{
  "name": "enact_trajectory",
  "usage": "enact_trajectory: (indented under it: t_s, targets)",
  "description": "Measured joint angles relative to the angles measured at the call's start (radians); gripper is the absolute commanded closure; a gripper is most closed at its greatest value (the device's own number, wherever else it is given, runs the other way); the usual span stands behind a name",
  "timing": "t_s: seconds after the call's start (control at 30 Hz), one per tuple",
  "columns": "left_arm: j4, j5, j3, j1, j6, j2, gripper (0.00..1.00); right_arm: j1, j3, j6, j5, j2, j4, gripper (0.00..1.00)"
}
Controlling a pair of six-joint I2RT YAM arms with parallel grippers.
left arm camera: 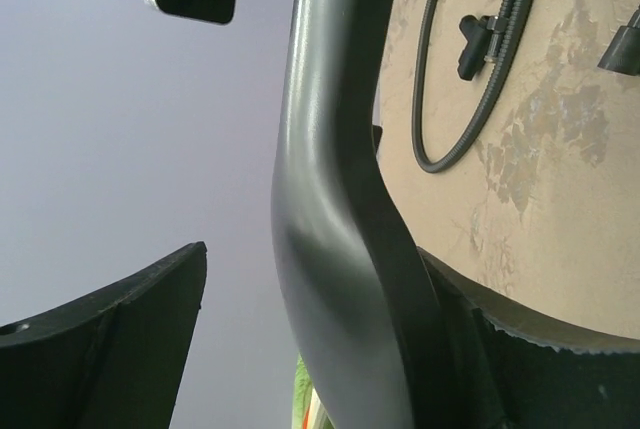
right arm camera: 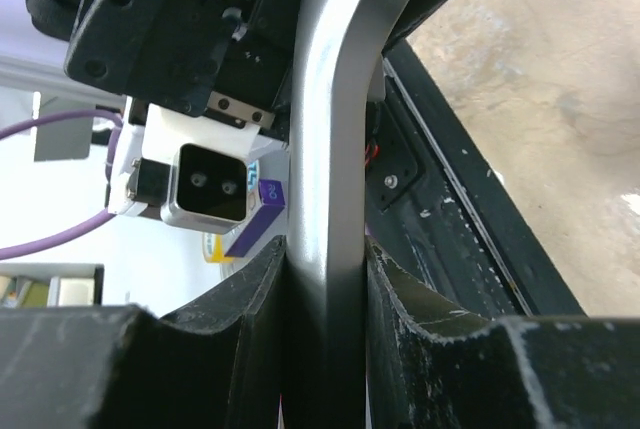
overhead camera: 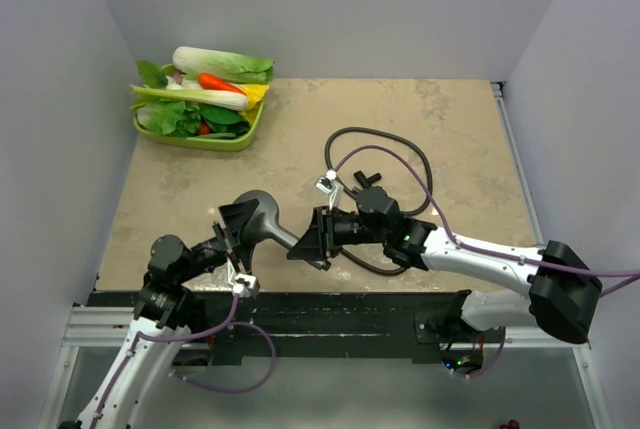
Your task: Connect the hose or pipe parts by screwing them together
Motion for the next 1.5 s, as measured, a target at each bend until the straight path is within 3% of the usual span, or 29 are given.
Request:
enact_trajectory:
  t_s: [0.27,0.57,0.77,0.8,0.87,0.93,1.0,1.13,1.17,1.37,1.5]
  targets:
    - [0.031,-0.001,-0.003,0.000,-0.017,-0.007,0.24,-0.023,-0.051,0.023,-0.005,-0.034,0.048,1.00]
    - [0.177,-0.039,-0.054,-0.004,-0.046,0.068,0.45,0.002,-0.146,0.138,0.008,-0.013,0.242,1.00]
    - [0.224,-0.063,-0.063,-0.004,-0.045,0.102,0.72,0.034,-0.146,0.174,0.007,0.018,0.286,1.00]
    - [0.239,-0.064,-0.063,-0.004,-0.039,0.104,0.85,0.035,-0.146,0.187,0.005,0.018,0.294,1.00]
    - [0.271,-0.065,-0.063,-0.005,-0.036,0.105,0.99,0.040,-0.146,0.206,0.000,0.018,0.307,1.00]
    - [0.285,-0.066,-0.063,-0.006,-0.043,0.109,1.00,0.041,-0.145,0.208,0.000,0.018,0.312,0.89]
    - [0.288,-0.068,-0.063,-0.006,-0.052,0.117,1.00,0.040,-0.140,0.207,0.001,0.018,0.299,0.66]
    - [0.272,-0.084,-0.062,-0.006,-0.100,0.119,1.00,0.037,-0.087,0.174,0.003,0.014,0.198,0.46]
    - [0.252,-0.092,-0.061,-0.006,-0.121,0.121,1.00,0.037,-0.068,0.154,0.005,0.013,0.160,0.32]
    - [0.138,-0.133,-0.052,-0.006,-0.235,0.124,1.00,-0.034,0.024,0.027,0.019,-0.056,-0.081,0.05]
    - [0.048,-0.184,-0.016,-0.006,-0.314,0.127,1.00,-0.156,0.061,-0.071,0.081,-0.190,-0.270,0.02]
